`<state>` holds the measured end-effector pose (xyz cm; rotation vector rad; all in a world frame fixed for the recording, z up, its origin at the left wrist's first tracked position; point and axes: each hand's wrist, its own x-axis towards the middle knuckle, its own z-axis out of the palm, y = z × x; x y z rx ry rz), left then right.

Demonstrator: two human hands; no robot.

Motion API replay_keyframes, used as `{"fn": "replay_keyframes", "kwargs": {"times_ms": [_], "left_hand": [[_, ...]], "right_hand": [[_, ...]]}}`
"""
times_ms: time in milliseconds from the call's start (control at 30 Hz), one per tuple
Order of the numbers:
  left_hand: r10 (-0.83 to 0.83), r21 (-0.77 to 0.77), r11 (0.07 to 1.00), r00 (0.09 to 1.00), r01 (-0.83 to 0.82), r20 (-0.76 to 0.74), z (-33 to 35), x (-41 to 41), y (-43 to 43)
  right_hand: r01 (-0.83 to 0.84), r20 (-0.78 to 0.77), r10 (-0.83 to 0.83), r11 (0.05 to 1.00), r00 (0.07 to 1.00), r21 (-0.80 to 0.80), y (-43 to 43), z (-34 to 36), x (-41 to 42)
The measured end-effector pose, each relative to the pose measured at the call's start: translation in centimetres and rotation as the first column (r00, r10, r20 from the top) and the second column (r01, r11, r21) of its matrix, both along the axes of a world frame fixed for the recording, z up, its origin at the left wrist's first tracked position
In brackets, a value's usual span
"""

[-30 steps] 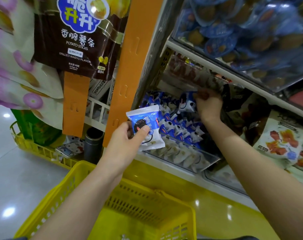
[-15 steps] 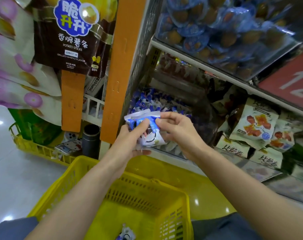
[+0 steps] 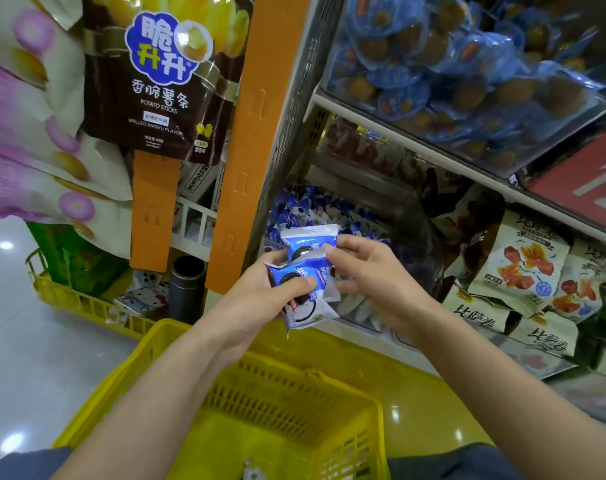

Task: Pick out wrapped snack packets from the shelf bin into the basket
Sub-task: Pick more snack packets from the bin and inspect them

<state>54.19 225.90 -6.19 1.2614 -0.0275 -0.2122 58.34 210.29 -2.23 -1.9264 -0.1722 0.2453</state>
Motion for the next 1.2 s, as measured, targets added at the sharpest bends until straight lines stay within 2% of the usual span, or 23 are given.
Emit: {"fn": "replay_keyframes", "kwargs": {"times_ms": [133,233,333,433,533,633,733,867,1100,1200], "left_hand": [[0.052,0.039,0.998,0.999,-0.052,0.000,-0.5,0.8,0.4],[0.141,0.083,0.987,0.990,-0.140,-0.008,-0.8,1.6,0.8],[0.169,0.095,0.981,0.986,-0.169,0.004,-0.6,2.2,0.9],[0.171,0.091,0.981,0.985,-0.170,-0.002,-0.6,2.6,1.0],[0.183,0.098,0.978,0.983,-0.184,0.016,-0.6,3.0,1.1],[0.191,0.088,0.978,0.982,-0.191,0.015,-0.4,3.4,1.2],[0.170,0.097,0.980,0.985,-0.171,0.024,-0.2,3.5,1.1],[0.145,0.100,0.984,0.989,-0.147,0.030,-0.3,3.5,0.7],[0.166,0.097,0.981,0.986,-0.166,0.007,-0.6,3.7,0.6],[0.155,0.118,0.981,0.988,-0.156,0.013,-0.8,3.8,0.6]], "right_hand": [[0.228,0.069,-0.235,0.969,0.970,0.094,-1.0,0.1,3.9],[0.447,0.260,-0.466,0.885,0.846,0.131,-1.4,0.5,7.9],[0.572,0.413,-0.539,0.819,0.735,0.049,-1.7,-0.1,11.8],[0.543,0.476,-0.444,0.835,0.759,-0.086,-1.5,-1.3,14.5],[0.461,0.428,-0.345,0.863,0.835,-0.205,-1.3,-2.5,16.2],[0.361,0.340,-0.219,0.823,0.914,-0.439,-1.9,-3.0,17.0],[0.265,0.270,-0.123,0.764,0.955,-0.588,-2.7,-2.8,17.7],[0.229,0.251,-0.080,0.721,0.965,-0.653,-2.4,-2.9,18.5],[0.232,0.338,-0.005,0.738,0.941,-0.634,-0.9,-3.5,19.3],[0.187,0.284,0.015,0.719,0.959,-0.669,-1.0,-3.5,19.6]]}}
